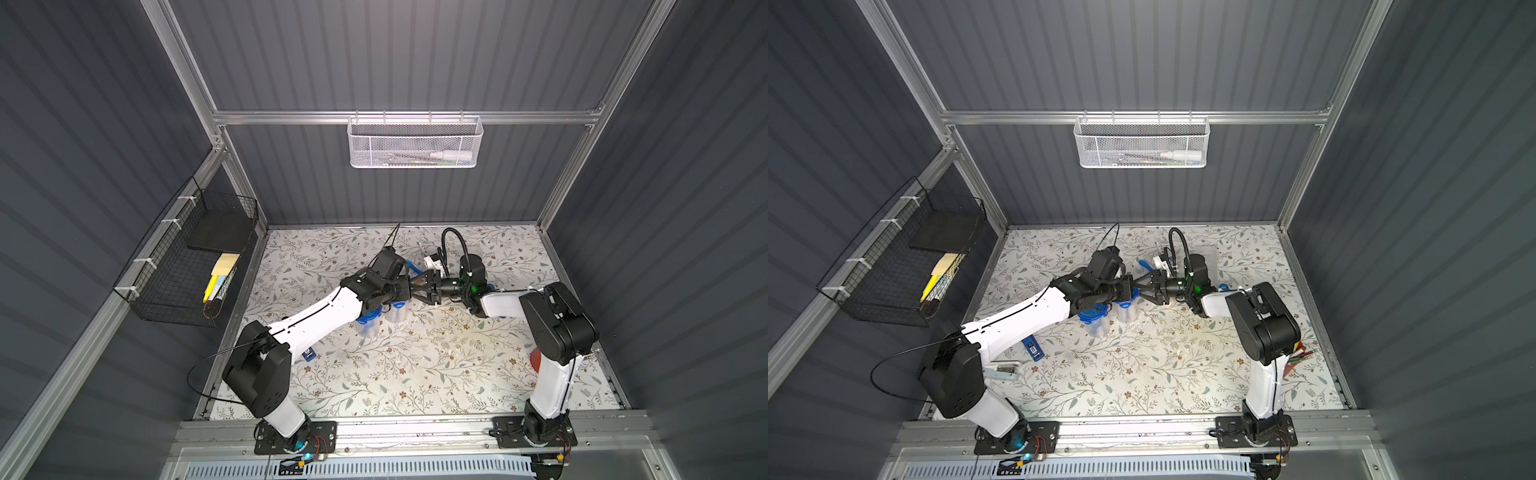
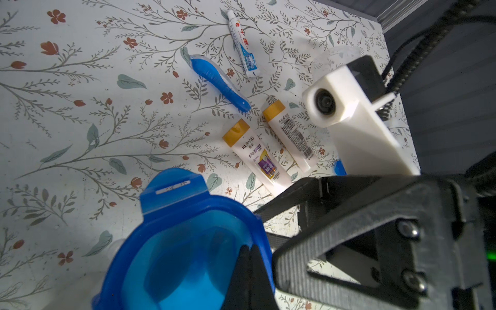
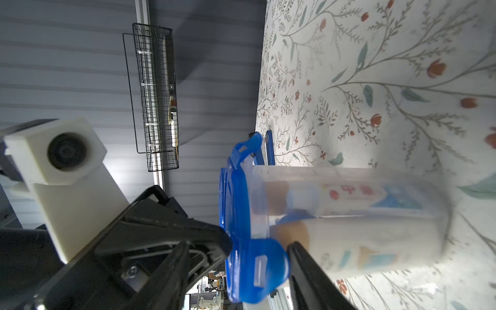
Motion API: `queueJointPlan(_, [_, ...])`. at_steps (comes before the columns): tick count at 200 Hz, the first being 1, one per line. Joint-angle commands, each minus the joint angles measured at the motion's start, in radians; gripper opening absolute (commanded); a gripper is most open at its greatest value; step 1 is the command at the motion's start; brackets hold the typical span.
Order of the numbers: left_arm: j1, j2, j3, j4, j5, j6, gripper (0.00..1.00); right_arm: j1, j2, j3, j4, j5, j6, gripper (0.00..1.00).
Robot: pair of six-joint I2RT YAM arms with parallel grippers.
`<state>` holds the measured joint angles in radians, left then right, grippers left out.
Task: Take out toiletry kits
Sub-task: Unfasten the latch on the container.
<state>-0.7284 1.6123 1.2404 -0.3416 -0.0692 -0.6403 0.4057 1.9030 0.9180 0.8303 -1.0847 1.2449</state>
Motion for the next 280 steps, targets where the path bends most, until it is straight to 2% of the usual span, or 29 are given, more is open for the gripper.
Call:
queueJointPlan(1, [0.014,0.046,-0.061,-0.151,-0.004,-0.011,0.0,0.005,-0.013,0.003,0.195,-0.044,0.067,0.59])
queueJointPlan(166, [0.035,0.026,-0.243,-0.061,0.043,-0.077,0.0,-0.033,-0.116,-0.016,0.19,-0.043,0.073,0.58])
queueJointPlan(186, [0.035,0.035,-0.226,-0.058,0.05,-0.073,0.0,-0.034,-0.163,-0.012,0.019,-0.032,-0.037,0.57])
queueJointPlan(209, [0.035,0.038,-0.177,-0.073,0.05,-0.055,0.0,-0.033,-0.251,0.026,-0.415,0.034,-0.311,0.51])
queueJointPlan(227, [0.035,0.031,-0.134,-0.092,0.043,-0.04,0.0,-0.03,-0.332,0.067,-0.736,0.155,-0.532,0.39])
queueJointPlan(242, [0.035,0.022,-0.094,-0.107,0.04,-0.03,0.0,-0.028,-0.382,0.078,-0.859,0.226,-0.62,0.16])
queueJointPlan(249, [0.035,0.019,-0.072,-0.114,0.039,-0.026,0.0,-0.026,-0.4,0.08,-0.899,0.257,-0.647,0.09])
queueJointPlan(265, [0.035,0.005,-0.028,-0.127,0.039,-0.018,0.0,-0.019,-0.421,0.094,-0.999,0.312,-0.705,0.0])
queueJointPlan(280, [0.035,-0.012,0.003,-0.13,0.041,-0.012,0.0,0.001,-0.426,0.104,-1.07,0.366,-0.75,0.0])
